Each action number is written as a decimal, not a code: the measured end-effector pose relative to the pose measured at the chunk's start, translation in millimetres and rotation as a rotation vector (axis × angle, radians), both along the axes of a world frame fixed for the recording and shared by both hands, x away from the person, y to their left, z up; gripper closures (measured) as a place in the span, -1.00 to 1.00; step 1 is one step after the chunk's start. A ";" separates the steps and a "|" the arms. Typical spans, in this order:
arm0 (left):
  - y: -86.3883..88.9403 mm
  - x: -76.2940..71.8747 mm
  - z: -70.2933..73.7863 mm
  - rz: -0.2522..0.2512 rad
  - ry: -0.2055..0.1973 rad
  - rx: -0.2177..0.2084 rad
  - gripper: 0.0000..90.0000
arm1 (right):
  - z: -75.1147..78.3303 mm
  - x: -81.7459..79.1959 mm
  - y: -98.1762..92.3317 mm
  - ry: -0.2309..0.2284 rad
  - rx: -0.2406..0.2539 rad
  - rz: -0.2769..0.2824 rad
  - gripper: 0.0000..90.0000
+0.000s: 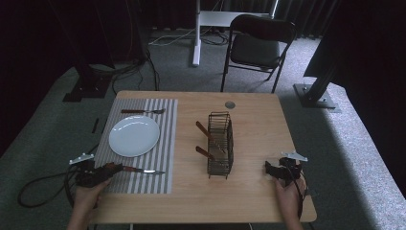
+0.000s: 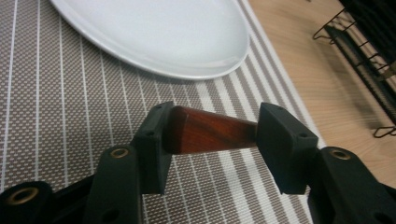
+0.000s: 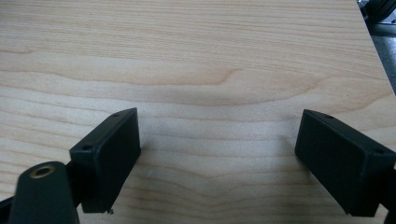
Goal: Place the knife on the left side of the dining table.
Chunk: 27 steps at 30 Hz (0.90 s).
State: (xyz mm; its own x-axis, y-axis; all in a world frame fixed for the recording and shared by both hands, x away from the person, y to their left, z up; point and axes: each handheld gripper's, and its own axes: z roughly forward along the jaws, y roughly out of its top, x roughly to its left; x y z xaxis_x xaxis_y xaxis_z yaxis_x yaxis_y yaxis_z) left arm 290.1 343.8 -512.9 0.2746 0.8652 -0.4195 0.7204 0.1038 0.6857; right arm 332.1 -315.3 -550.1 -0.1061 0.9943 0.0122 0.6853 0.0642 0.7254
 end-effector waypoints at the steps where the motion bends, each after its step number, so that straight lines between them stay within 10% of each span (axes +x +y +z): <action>1: -0.2 -0.1 -0.7 -0.002 0.005 0.008 0.01 | 0.0 0.0 0.0 0.000 0.000 0.000 -0.70; 13: -4.7 11.3 -14.9 0.022 0.087 0.077 -0.25 | 0.0 0.0 0.0 0.000 0.000 0.000 -0.70; 23: -15.2 21.5 -15.3 0.094 0.104 0.221 -0.39 | 0.0 0.0 0.0 0.000 0.000 0.000 -0.70; 27: -14.5 21.3 -15.8 0.104 0.102 0.201 -0.40 | 0.0 0.0 0.0 0.000 0.000 0.000 -0.70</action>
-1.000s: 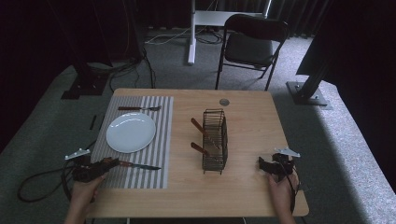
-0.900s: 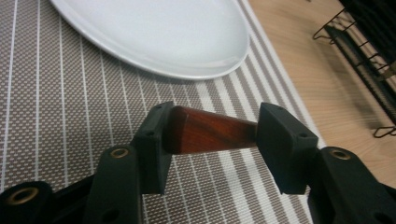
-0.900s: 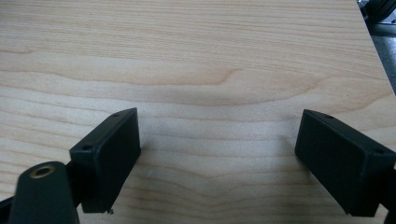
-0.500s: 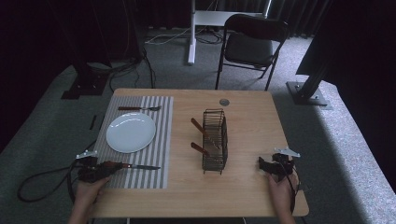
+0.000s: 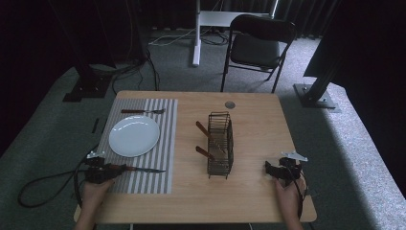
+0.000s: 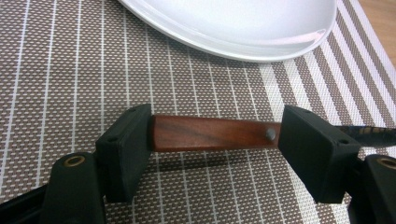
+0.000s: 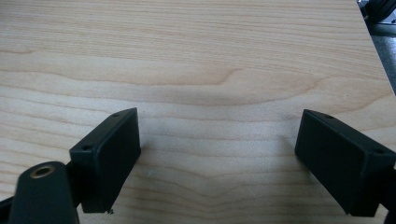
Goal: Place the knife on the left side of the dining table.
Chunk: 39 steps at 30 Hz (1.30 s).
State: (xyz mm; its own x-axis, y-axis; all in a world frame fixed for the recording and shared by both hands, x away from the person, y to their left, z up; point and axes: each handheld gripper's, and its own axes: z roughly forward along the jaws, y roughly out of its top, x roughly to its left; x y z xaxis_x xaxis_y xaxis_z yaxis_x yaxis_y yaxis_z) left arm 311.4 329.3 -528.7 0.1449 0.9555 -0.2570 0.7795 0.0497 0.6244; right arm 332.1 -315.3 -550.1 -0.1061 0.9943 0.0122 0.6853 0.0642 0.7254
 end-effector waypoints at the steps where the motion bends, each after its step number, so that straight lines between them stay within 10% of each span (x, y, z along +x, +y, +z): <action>1: 0.7 -0.8 -0.1 0.005 -0.002 -0.001 -0.40 | 0.0 0.0 0.0 0.000 0.000 0.000 -0.70; 16: 2.3 -34.1 4.8 -0.004 -0.075 0.020 -0.77 | 0.0 0.0 0.0 0.000 0.000 0.000 -0.70; 39: 9.0 -58.2 -7.5 0.014 -0.122 0.181 -1.00 | 0.0 0.0 0.0 0.000 0.000 0.000 -0.70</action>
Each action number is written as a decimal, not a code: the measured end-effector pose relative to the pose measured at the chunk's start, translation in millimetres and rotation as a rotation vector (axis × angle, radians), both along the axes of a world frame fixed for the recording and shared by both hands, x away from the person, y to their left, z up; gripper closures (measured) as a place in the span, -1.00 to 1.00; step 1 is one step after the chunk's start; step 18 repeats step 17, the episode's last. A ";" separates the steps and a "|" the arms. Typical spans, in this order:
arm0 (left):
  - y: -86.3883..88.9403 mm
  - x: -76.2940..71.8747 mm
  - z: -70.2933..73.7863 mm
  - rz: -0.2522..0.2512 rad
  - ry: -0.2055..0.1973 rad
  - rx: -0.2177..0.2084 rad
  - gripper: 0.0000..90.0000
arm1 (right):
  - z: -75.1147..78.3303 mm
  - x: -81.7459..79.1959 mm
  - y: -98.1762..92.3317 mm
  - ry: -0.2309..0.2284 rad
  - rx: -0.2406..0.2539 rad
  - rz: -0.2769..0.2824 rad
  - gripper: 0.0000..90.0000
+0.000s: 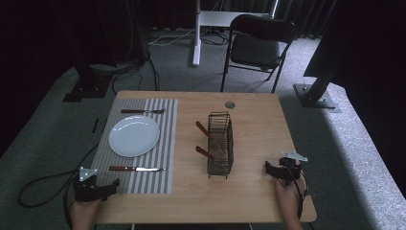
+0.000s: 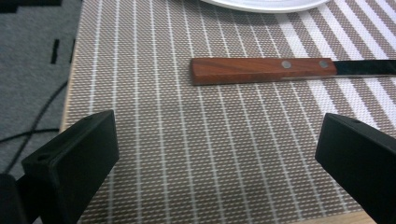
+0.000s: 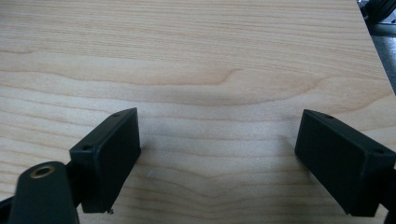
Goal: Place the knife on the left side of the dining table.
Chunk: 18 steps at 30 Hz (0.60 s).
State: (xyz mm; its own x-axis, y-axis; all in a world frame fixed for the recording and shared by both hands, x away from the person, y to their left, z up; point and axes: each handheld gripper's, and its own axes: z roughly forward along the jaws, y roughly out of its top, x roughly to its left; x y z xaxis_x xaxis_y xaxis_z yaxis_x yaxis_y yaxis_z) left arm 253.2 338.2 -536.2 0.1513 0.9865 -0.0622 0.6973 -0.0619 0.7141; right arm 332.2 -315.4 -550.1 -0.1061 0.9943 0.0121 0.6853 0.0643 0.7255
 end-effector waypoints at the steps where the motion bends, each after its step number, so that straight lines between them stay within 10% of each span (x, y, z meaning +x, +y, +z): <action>1: 0.0 -0.5 -0.4 0.003 -0.004 0.010 -1.00 | 0.0 0.0 0.0 0.001 0.000 -0.001 -0.70; 18: -0.9 -1.5 -3.5 0.000 -0.010 0.071 -1.00 | 0.1 0.4 0.0 0.000 0.000 -0.001 -0.70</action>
